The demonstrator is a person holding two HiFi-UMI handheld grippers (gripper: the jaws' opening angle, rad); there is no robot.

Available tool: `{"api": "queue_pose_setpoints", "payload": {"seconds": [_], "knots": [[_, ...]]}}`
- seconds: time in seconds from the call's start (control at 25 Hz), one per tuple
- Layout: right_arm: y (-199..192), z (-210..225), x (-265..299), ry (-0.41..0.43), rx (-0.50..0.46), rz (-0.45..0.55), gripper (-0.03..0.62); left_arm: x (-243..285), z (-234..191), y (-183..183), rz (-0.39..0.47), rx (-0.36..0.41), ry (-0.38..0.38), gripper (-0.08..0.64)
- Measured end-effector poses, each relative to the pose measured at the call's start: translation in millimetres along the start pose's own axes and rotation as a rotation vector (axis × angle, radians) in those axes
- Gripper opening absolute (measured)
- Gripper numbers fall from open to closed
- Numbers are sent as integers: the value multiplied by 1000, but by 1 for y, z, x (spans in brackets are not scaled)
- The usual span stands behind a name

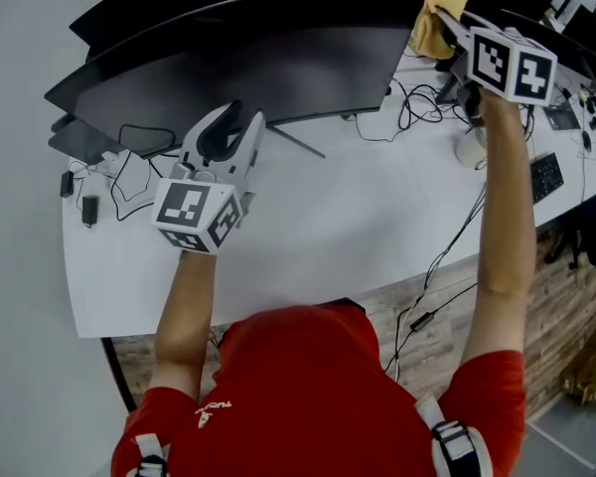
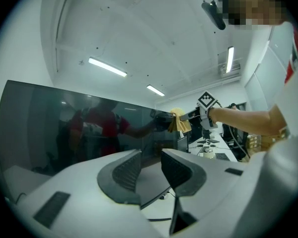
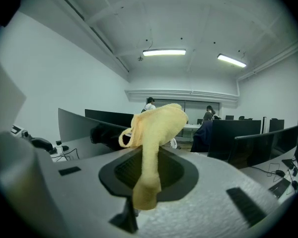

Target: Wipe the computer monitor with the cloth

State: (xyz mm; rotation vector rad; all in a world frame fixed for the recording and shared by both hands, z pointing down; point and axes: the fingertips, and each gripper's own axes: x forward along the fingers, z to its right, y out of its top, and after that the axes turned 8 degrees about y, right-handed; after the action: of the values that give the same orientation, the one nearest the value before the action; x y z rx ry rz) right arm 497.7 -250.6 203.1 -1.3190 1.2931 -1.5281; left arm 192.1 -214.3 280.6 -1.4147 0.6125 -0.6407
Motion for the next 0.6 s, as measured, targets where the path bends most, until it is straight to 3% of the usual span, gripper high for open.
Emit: {"api": "queue_pose_setpoints", "payload": {"seconds": [0.36, 0.6], "knots": [[-31, -2, 10, 9, -13, -30, 66, 3, 0, -9, -14, 1, 0, 121], [-69, -5, 21, 20, -16, -68, 66, 0, -3, -14, 21, -18, 16, 115]]}}
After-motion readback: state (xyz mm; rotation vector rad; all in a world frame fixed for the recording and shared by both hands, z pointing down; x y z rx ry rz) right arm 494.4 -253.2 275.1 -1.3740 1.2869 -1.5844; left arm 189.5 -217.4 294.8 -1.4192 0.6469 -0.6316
